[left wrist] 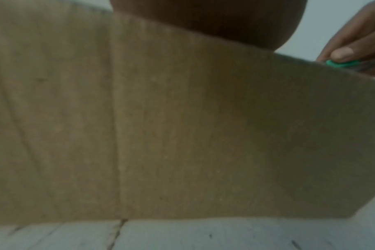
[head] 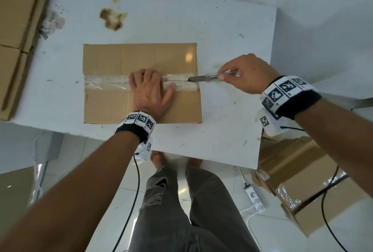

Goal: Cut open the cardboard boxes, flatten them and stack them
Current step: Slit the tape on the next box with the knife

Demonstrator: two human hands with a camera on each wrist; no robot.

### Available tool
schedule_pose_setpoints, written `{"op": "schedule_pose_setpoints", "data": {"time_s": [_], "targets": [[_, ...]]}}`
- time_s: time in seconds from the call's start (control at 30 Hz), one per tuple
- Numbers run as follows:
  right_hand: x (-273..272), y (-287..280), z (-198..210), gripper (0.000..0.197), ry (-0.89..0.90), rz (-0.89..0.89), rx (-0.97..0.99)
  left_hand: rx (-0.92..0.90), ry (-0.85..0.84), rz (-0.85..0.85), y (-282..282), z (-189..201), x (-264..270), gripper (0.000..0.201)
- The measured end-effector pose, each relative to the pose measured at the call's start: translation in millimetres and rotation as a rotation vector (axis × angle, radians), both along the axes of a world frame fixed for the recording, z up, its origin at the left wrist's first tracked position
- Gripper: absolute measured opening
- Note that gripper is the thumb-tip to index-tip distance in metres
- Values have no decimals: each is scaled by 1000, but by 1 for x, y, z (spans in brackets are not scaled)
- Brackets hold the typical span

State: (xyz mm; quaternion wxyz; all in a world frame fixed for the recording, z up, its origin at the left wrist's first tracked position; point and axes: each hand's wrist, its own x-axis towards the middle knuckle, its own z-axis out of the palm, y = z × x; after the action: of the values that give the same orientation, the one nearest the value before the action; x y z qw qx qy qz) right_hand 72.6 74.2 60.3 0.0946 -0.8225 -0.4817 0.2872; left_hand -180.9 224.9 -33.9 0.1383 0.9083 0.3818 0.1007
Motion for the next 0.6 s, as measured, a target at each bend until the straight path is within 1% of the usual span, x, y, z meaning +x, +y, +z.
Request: {"op": "schedule_pose_setpoints", "data": {"time_s": [0.1,0.17,0.27,0.33,0.5,0.6], "targets": [[-19,-8,-14,20,154,-105,75,-4,-162,28,11,-4,-3,42],[-37,-13,-16,18,280,-189,97,31,-265,14,24,-3,-11,47],[-55,-14,-7,14,433,-273,120,37,-317,3,37,11,-23,48],[-66,-8,4,15,466,-289,179,12,-342,39,43,25,-24,45],[-79,7,32,13,516,-332,346,-61,-372,129,65,62,-25,49],[-82,11,46,10,552,-334,388,-69,-395,141,69,77,-32,45]]}}
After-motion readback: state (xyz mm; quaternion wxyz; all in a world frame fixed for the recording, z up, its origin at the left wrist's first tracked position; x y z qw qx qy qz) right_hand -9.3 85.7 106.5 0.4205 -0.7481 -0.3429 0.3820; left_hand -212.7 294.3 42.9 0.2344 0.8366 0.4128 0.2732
